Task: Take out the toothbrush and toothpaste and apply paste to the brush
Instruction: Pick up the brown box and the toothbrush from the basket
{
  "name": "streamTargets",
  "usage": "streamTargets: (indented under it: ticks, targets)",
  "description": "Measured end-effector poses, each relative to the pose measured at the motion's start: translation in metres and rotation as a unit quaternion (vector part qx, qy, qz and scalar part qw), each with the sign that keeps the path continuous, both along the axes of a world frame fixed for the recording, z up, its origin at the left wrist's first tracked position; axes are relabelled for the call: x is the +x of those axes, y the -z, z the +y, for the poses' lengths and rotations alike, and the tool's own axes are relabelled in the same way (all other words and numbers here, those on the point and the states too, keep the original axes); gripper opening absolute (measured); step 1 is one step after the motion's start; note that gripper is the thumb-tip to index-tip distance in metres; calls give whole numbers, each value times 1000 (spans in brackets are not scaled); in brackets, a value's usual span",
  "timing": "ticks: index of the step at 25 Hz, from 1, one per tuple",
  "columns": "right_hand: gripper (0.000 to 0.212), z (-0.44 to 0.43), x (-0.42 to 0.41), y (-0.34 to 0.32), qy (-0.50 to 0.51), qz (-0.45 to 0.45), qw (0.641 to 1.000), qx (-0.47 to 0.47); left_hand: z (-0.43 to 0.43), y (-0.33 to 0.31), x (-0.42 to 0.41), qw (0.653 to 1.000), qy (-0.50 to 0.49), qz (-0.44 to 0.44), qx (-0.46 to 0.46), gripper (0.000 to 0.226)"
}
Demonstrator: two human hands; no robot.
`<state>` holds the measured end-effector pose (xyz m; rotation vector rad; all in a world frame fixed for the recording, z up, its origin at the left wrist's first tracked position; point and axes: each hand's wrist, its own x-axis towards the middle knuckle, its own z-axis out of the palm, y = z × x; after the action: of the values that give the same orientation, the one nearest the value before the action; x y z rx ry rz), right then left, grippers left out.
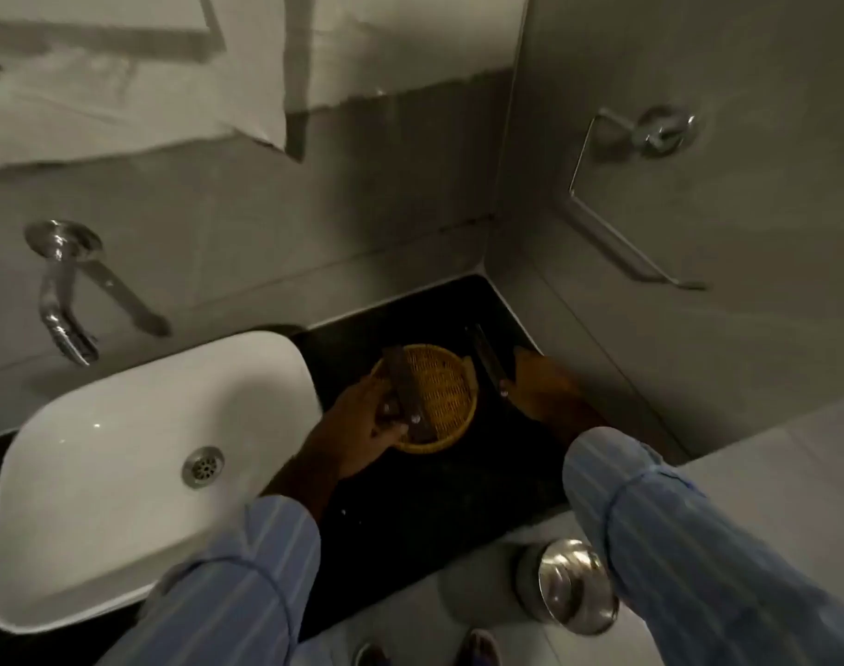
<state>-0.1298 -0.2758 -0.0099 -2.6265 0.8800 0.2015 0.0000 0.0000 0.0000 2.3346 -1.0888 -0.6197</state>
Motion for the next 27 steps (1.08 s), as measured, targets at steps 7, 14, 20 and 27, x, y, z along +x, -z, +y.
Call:
streamTargets:
  ticks: [7, 14, 20, 27]
  targets:
    - [39, 7, 12, 76, 115, 29, 992, 51, 37, 107, -77, 984, -2, -90, 153, 92]
    - [26, 6, 15, 101, 150, 12, 987, 64, 39, 132, -97, 967, 10, -90, 236, 95]
    - [25, 2, -4, 81, 181, 11, 978, 103, 31, 114, -95, 975, 21, -104, 194, 89]
    - [23, 1, -21, 2, 155, -35, 983, 95, 4, 36, -69, 990, 31, -121, 63, 86]
